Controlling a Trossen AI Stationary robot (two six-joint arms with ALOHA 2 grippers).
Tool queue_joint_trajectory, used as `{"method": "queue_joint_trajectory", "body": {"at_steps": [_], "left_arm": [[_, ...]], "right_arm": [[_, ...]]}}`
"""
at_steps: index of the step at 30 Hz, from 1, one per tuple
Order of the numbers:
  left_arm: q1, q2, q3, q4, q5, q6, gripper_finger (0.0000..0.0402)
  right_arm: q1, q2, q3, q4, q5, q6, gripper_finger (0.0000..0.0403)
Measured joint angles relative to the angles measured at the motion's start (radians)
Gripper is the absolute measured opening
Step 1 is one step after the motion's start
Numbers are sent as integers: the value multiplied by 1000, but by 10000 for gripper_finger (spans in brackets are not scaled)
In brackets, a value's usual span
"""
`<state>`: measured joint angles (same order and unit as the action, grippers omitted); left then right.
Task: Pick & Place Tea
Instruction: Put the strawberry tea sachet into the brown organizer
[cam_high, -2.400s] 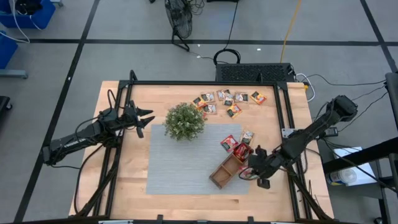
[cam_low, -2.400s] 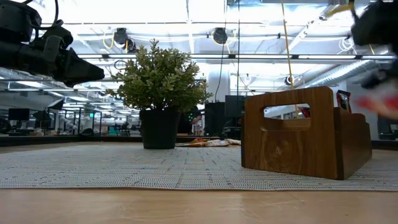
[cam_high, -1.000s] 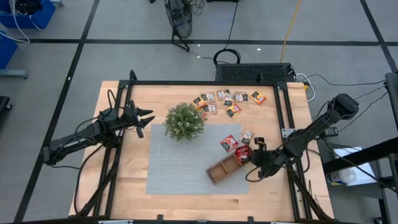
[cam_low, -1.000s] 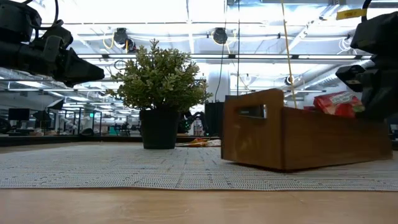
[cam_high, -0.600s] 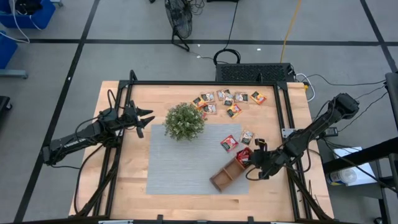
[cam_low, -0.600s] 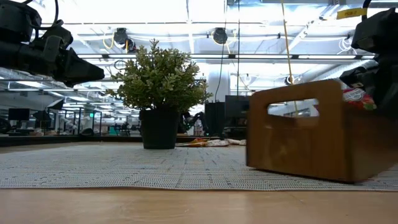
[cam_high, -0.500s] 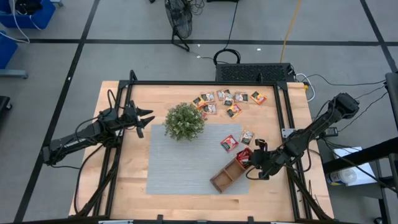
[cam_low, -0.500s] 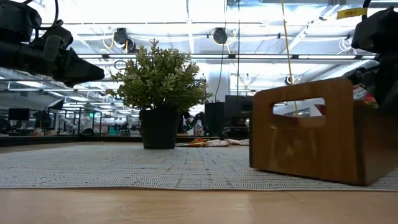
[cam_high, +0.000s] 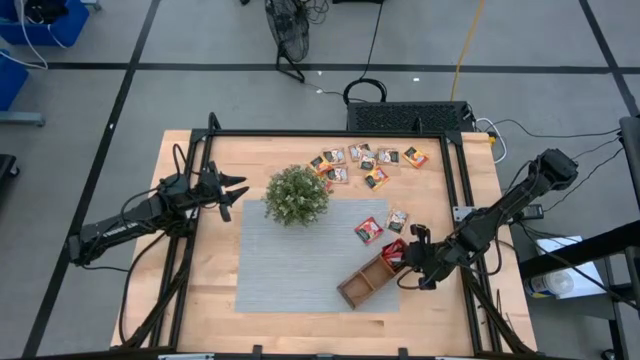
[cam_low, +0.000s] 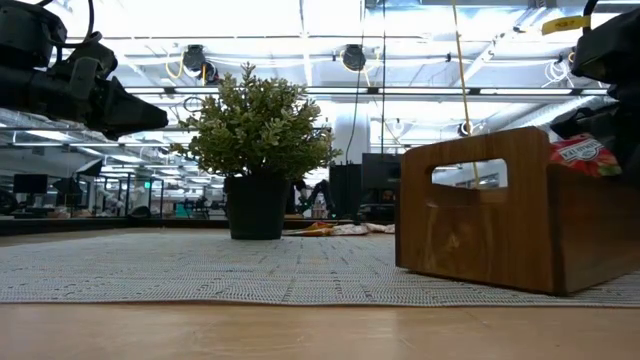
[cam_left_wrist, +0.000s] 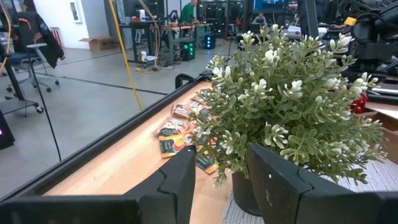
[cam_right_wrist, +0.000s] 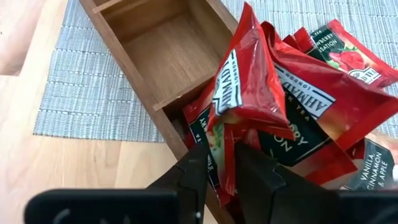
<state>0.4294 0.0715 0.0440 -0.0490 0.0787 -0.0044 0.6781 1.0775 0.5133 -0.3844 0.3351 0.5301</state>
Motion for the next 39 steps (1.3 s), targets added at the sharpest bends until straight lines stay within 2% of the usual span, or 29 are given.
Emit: {"method": "queue_joint_trajectory", "body": {"at_steps": [4, 13, 17, 39], "left_arm": [[0, 0, 0, 0, 0, 0, 147], [0, 0, 0, 0, 0, 0, 148], [0, 0, 0, 0, 0, 0, 147], [0, 0, 0, 0, 0, 0, 147]], "right_arm": [[-3, 0, 0, 0, 0, 16, 69], [-19, -10, 0, -2, -22, 16, 168], [-18, -44, 0, -6, -57, 13, 191], [-18, -255, 0, -29, -47, -51, 154]]}}
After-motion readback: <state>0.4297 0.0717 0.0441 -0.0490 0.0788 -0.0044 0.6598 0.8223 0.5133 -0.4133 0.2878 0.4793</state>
